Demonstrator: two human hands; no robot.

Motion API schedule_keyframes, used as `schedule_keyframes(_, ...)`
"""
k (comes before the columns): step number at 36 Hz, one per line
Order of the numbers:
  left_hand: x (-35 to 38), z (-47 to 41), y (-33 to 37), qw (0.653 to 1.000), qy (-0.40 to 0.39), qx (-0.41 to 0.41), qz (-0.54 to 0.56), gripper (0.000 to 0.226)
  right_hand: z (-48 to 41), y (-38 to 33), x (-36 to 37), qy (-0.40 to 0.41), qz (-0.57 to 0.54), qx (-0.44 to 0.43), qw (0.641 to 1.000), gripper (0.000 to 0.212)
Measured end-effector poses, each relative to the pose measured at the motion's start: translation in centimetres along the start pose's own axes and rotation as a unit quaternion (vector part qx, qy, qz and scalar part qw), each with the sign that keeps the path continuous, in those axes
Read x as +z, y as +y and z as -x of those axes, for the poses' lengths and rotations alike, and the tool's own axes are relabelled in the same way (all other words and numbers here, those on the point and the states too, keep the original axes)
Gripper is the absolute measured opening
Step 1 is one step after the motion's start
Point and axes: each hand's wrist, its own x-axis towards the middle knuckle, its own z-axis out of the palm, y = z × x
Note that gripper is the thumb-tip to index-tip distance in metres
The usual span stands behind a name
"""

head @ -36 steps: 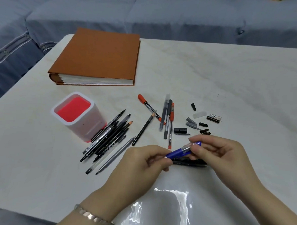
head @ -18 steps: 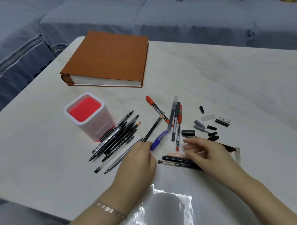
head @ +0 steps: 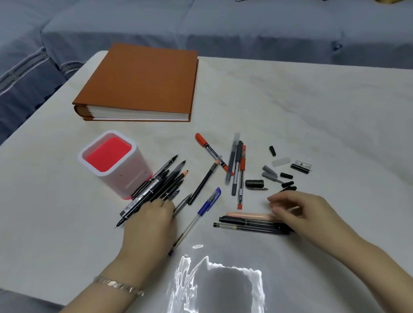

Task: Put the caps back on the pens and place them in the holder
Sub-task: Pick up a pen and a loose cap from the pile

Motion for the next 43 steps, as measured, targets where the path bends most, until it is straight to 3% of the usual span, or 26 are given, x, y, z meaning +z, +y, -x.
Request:
schedule_keyframes(4, -0.1, 0.0, -0.3, 1.0, -0.004, 0.009, -0.009, 0.017, -0.7, 0.8, -0.9, 0.012, 0.046, 0.015, 0.999, 0.018)
schedule_keyframes(7, -0.9, 0.0, 0.5, 0.999, 0.026, -0.015, 0.038, 0.004, -2.1, 0.7, -1.3, 0.041, 0.105, 0.005, 0.994, 0.018)
schedule_keyframes(10, -2.0, 0.0, 1.4, 0.991, 0.053, -0.013, 0.12, 0.012, -4.0, 0.1, -1.4, 0.066, 0.181, -0.022, 0.981, 0.021)
schedule_keyframes(14, -3.5, -0.1, 2.6, 0.968, 0.061, 0.007, 0.243, 0.006, -6.1, -0.4, -1.0, 0.073, 0.262, -0.038, 0.961, 0.021)
schedule_keyframes(22, -5.6, 0.5, 4.4, 0.896, 0.008, 0.001, 0.443, 0.028, -7.5, -0.2, 0.0, 0.035, 0.368, -0.033, 0.928, 0.025)
schedule_keyframes(25, -5.9, 0.7, 4.9, 0.888, -0.004, 0.007, 0.461, 0.026, -6.8, -0.3, -0.1, 0.08, 0.274, -0.051, 0.957, 0.019)
schedule_keyframes(29, -5.7, 0.8, 5.3, 0.876, -0.023, 0.013, 0.481, 0.019, -4.9, -1.7, -0.7, 0.14, 0.005, -0.029, 0.99, 0.004)
schedule_keyframes(33, -5.6, 1.0, 5.7, 0.876, -0.03, 0.024, 0.481, 0.016, -1.9, -4.0, -1.4, 0.135, -0.289, -0.011, 0.948, 0.019)
schedule_keyframes(39, -5.1, 1.1, 6.1, 0.882, -0.045, 0.045, 0.467, 0.019, 1.0, -6.1, -2.2, 0.158, -0.406, 0.017, 0.9, 0.011)
schedule_keyframes(43, -5.3, 1.4, 6.3, 0.896, -0.045, 0.071, 0.437, 0.023, 1.4, -6.4, -2.3, 0.162, -0.411, 0.03, 0.897, 0.009)
